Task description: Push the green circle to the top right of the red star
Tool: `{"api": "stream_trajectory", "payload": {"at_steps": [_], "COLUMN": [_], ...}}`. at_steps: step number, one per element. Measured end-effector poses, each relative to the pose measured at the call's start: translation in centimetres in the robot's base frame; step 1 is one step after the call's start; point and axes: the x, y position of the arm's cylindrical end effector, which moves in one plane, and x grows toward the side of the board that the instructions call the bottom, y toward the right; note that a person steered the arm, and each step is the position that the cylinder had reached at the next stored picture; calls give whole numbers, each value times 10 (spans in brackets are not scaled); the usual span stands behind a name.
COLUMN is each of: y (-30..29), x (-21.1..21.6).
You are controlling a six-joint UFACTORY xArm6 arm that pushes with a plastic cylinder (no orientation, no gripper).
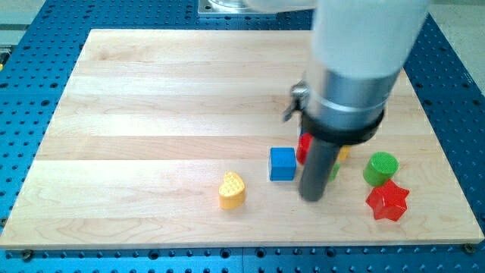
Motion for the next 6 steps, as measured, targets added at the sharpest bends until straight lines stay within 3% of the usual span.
{"api": "stream_trajectory", "payload": {"at_steps": [1, 2, 4, 5, 6], "y": [33, 35, 164, 208, 136], "x": [-44, -41, -43, -7, 54]}}
